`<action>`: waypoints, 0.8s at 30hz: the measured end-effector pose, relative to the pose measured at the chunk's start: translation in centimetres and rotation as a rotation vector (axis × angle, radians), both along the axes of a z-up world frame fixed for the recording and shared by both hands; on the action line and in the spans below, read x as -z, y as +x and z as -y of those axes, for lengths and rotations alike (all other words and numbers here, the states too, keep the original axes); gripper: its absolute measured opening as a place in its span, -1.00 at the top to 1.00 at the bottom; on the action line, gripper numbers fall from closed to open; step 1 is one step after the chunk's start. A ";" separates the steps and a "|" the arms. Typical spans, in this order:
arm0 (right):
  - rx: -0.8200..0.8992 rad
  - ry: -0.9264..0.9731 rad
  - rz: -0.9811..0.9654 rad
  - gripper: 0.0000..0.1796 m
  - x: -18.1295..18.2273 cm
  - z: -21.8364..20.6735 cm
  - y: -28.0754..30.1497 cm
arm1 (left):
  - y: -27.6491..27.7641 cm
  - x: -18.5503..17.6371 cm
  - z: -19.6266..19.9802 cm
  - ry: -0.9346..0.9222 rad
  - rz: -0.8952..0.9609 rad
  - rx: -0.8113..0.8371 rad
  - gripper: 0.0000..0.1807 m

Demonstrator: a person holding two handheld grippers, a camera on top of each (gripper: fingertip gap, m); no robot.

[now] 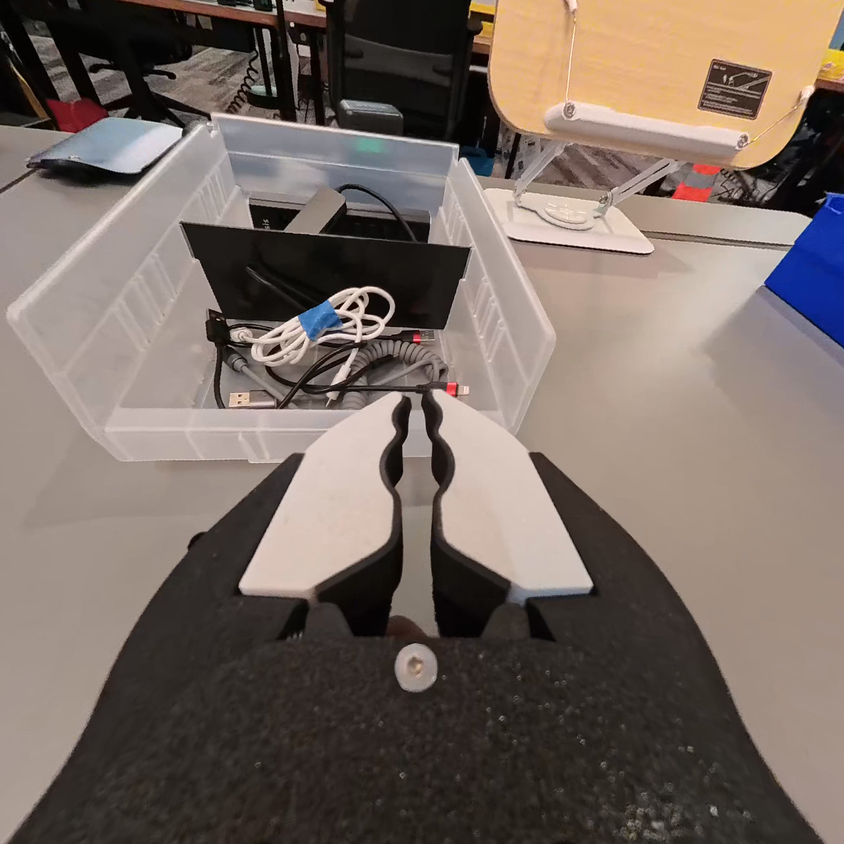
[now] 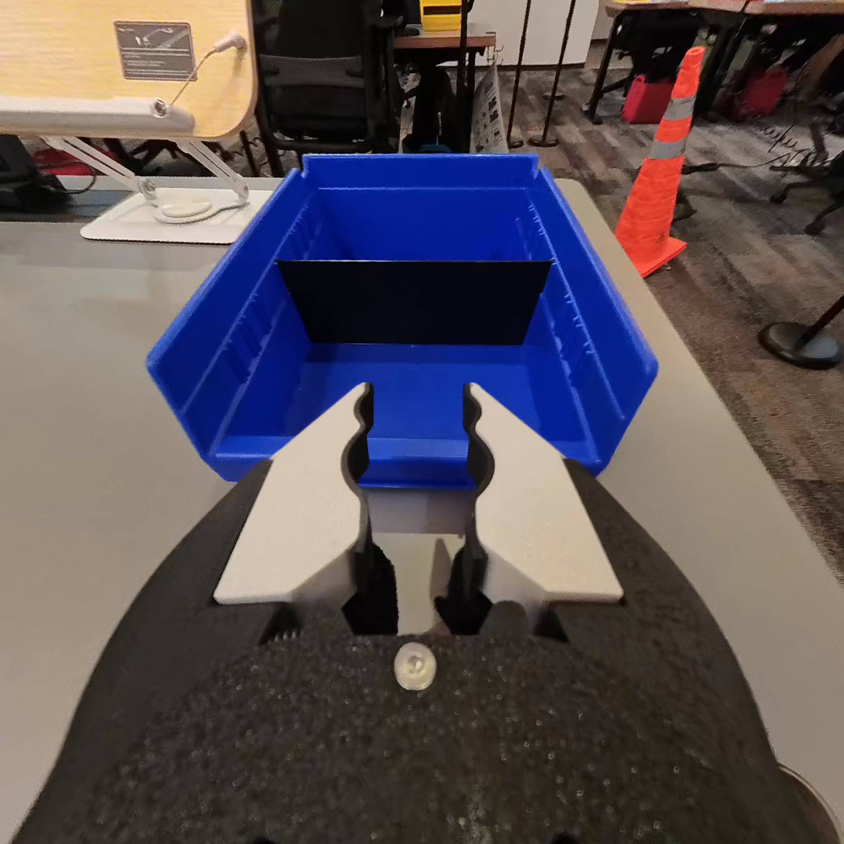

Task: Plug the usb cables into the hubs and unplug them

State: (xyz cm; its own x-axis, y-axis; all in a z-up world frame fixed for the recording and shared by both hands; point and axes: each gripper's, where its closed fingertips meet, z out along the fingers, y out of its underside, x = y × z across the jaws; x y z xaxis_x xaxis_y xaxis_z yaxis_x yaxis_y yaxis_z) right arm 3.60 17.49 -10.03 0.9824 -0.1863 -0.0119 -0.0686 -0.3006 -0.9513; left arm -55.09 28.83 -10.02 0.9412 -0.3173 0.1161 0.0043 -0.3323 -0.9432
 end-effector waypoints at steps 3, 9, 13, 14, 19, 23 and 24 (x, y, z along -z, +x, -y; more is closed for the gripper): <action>0.052 0.006 0.091 0.50 -0.3 0.3 0.6 | 0.2 0.0 0.4 0.003 -0.040 0.007 0.96; -0.018 0.106 0.114 0.46 -1.8 -0.4 -2.1 | 0.9 0.1 0.9 -0.006 -0.059 0.041 0.96; -0.102 0.131 0.108 0.47 -2.6 -0.3 -5.0 | 0.6 0.8 0.9 -0.020 -0.101 0.022 0.95; -0.140 0.123 0.104 0.50 -2.6 -0.2 -6.1 | 0.6 1.0 0.9 -0.024 -0.106 0.021 0.95; -0.401 0.110 0.131 0.58 -2.4 0.4 -14.8 | 1.2 1.7 0.6 -0.063 -0.062 0.044 0.92; -0.565 0.073 0.190 0.68 0.1 0.3 -21.0 | 1.0 3.1 0.2 -0.114 -0.077 0.026 0.84; -0.599 0.060 0.209 0.70 0.7 0.3 -21.9 | 1.0 3.1 0.1 -0.121 -0.063 0.023 0.81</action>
